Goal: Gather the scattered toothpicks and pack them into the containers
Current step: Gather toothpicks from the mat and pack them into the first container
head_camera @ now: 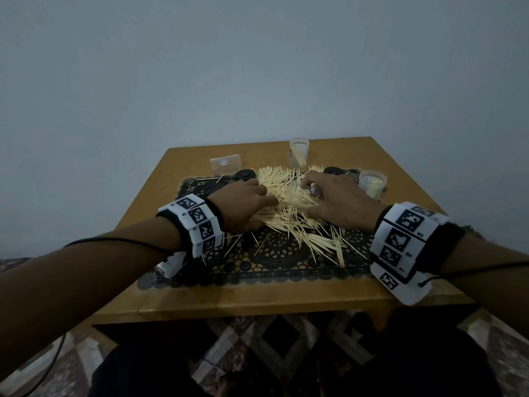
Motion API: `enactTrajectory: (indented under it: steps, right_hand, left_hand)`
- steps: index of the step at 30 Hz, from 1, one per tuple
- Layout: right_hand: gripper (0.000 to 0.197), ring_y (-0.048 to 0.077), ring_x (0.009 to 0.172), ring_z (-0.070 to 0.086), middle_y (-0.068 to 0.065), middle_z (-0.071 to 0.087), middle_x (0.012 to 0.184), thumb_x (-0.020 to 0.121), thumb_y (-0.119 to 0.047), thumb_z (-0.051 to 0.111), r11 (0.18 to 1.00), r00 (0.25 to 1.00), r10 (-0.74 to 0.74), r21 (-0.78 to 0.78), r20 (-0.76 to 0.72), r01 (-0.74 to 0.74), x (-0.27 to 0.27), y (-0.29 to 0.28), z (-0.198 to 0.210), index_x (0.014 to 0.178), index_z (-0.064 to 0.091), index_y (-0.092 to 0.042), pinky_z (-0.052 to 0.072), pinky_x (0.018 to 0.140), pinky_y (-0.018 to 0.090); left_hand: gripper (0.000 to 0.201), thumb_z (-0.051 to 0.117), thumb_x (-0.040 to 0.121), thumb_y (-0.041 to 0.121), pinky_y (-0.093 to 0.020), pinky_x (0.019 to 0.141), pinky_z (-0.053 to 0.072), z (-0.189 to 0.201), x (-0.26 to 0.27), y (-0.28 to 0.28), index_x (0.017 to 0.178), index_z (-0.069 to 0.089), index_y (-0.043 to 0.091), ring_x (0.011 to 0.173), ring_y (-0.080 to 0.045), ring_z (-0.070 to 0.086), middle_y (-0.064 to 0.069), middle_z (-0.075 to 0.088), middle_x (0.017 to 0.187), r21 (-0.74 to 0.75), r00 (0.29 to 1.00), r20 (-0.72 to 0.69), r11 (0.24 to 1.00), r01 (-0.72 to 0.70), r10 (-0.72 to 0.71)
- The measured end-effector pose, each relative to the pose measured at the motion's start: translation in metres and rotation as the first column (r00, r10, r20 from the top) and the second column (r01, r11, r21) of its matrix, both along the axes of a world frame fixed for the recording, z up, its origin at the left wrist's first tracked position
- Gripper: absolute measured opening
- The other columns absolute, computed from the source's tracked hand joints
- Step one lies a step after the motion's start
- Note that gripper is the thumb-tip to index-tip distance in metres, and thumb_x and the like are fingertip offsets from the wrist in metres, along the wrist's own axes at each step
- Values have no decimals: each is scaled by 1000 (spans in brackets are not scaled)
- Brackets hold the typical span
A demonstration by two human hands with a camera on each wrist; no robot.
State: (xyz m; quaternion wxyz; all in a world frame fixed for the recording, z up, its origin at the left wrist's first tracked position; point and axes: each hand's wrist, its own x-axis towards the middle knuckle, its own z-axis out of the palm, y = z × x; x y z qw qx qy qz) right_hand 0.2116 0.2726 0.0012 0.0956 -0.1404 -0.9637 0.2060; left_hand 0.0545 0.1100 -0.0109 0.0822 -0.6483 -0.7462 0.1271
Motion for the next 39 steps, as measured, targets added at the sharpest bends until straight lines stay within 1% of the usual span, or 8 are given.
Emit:
enactTrajectory:
  steps: [6,12,16,20,25,29,34,39]
  right_hand:
    - [50,13,89,53,5,64,116,79,-23,78,1000,1000,4,-8,-1,-4,0,-1,-1,124,55,-19,30,56,12]
    - [50,12,89,54,4,64,115,79,-24,78,1000,1000,-1,-18,-9,1,0,-1,-1,124,55,-20,31,56,12]
    - [51,12,87,53,5,65,115,79,-24,78,1000,1000,1,-8,-15,-1,-1,0,-1,124,56,-19,29,55,10]
    - [51,11,87,53,5,64,114,78,-24,78,1000,1000,1,-17,-19,-1,0,0,-1,124,56,-18,30,56,10]
    - [51,12,88,53,4,63,113,79,-24,78,1000,1000,3,-25,-18,-3,0,0,-1,124,55,-19,31,56,12]
    - [51,12,88,54,4,64,113,78,-24,79,1000,1000,7,-22,-20,-7,-1,0,0,123,55,-19,31,57,12]
    - [52,12,88,54,5,64,114,78,-25,79,1000,1000,10,-8,-6,-10,0,0,0,124,55,-19,32,57,13]
    - [49,16,95,57,6,63,117,80,-22,78,999,999,16,-31,36,-15,3,-1,-2,123,54,-18,40,73,24]
  left_hand:
    - [47,53,90,42,-34,89,36,0,4,-2,132,49,21,112,-22,40,-5,49,122,-17,994,-101,999,43,-45]
    - [65,54,93,30,-31,91,37,-8,6,-7,148,26,12,108,-22,44,-5,55,126,30,1000,-12,1000,6,-5]
    - [59,62,88,31,-30,97,38,-10,3,-11,140,40,11,116,-21,42,-7,47,130,131,995,89,990,-60,49]
    - [36,58,91,32,-34,90,46,-7,2,-16,122,61,14,108,-19,44,-6,50,114,123,987,156,991,-54,35]
    - [33,47,97,26,-30,86,46,-5,9,-14,126,58,13,105,-19,47,-7,51,112,68,991,133,998,7,-16]
    - [36,50,96,30,-32,88,45,2,8,-9,130,54,17,112,-21,45,-7,49,120,-1,991,130,1000,-24,24]
    - [34,51,95,31,-34,84,46,8,7,-5,125,57,15,108,-23,50,-7,51,116,-56,996,91,998,-13,19]
    - [35,49,95,32,-34,88,46,7,8,-5,125,57,16,115,-22,45,-7,49,123,-56,999,37,998,9,-7]
